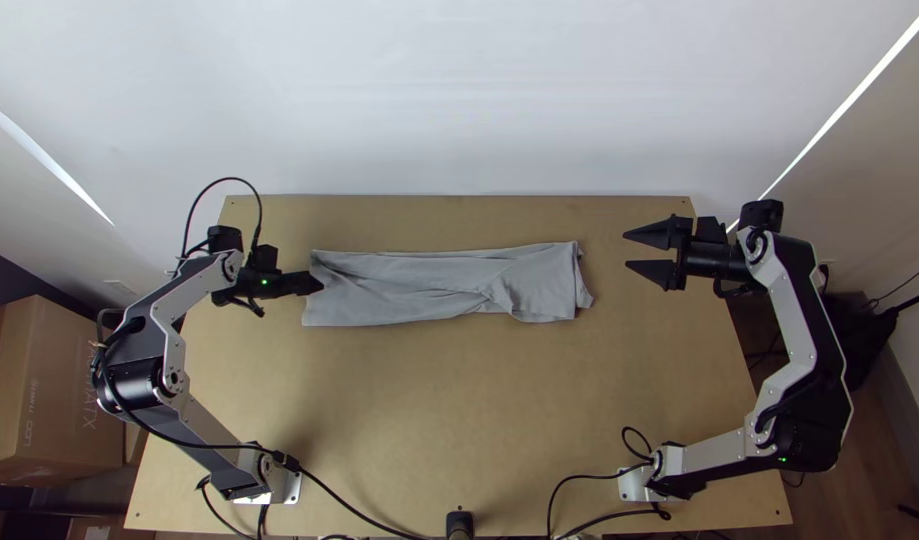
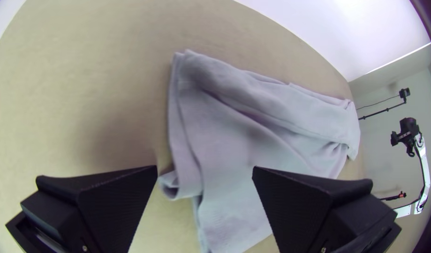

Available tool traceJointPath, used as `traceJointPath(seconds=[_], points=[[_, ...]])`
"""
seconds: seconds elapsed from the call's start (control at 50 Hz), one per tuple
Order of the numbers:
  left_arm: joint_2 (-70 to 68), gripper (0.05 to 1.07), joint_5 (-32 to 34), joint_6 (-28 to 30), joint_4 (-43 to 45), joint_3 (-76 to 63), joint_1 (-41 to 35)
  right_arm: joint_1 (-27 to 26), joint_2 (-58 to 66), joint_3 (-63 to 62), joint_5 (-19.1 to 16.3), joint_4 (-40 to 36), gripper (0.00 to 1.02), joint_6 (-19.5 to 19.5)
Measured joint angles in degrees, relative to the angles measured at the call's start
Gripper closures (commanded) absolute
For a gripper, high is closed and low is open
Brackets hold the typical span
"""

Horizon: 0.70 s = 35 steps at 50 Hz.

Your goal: Fold the t-shirt

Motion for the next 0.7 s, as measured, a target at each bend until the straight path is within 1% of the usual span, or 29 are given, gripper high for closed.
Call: traceJointPath(seconds=[0.1,0.14,0.16,0.18,0.2,0.24,0.28,0.3,0.32,0.4,0.52,0.6,0.7], points=[[0.1,0.10,0.0,-1.5,1.4,-0.1,-2.3,0.0,-1.7,-0.5,0.0,0.1,0.04,0.0],[0.1,0.16,0.0,-2.3,2.1,-0.3,-3.3,0.0,-2.4,-0.8,0.0,0.0,0.04,0.0],[0.1,0.21,-0.1,-2.7,2.3,-0.3,-3.8,0.0,-2.7,-1.0,0.0,0.0,0.04,0.0],[0.2,0.30,-0.1,-3.1,2.6,-0.3,-4.3,0.0,-3.0,-1.2,0.0,0.0,0.04,0.0],[0.2,0.40,-0.2,-3.5,2.8,-0.3,-4.8,0.0,-3.3,-1.4,0.0,0.0,0.04,0.0],[0.4,0.68,-0.4,-4.3,3.0,-0.3,-5.7,0.0,-4.0,-1.9,0.0,0.0,0.04,0.0],[0.5,0.92,-0.5,-5.0,3.1,-0.3,-6.3,0.0,-4.7,-2.4,0.0,0.0,0.04,0.0],[0.6,1.01,-0.5,-5.5,3.1,-0.3,-6.5,0.0,-5.0,-2.7,0.0,0.0,0.04,0.0],[0.8,1.05,-0.5,-6.1,3.2,-0.4,-6.7,0.0,-5.3,-3.0,0.0,0.0,0.04,0.0],[0.8,1.05,-1.3,-7.9,4.2,-1.4,-6.8,0.0,-6.4,-4.2,0.2,0.0,0.04,-0.5],[-0.5,1.04,-1.5,-8.5,4.9,-3.7,-4.7,0.0,-7.5,-6.2,0.4,-0.1,0.04,-1.2],[-2.6,1.04,-1.3,-7.1,3.9,-5.8,-1.9,0.0,-7.6,-7.0,0.5,-0.1,0.04,-1.8],[-4.6,1.05,-1.1,-3.3,-0.2,-6.8,3.9,0.0,-7.8,-8.4,0.9,-0.1,0.04,-2.9]])
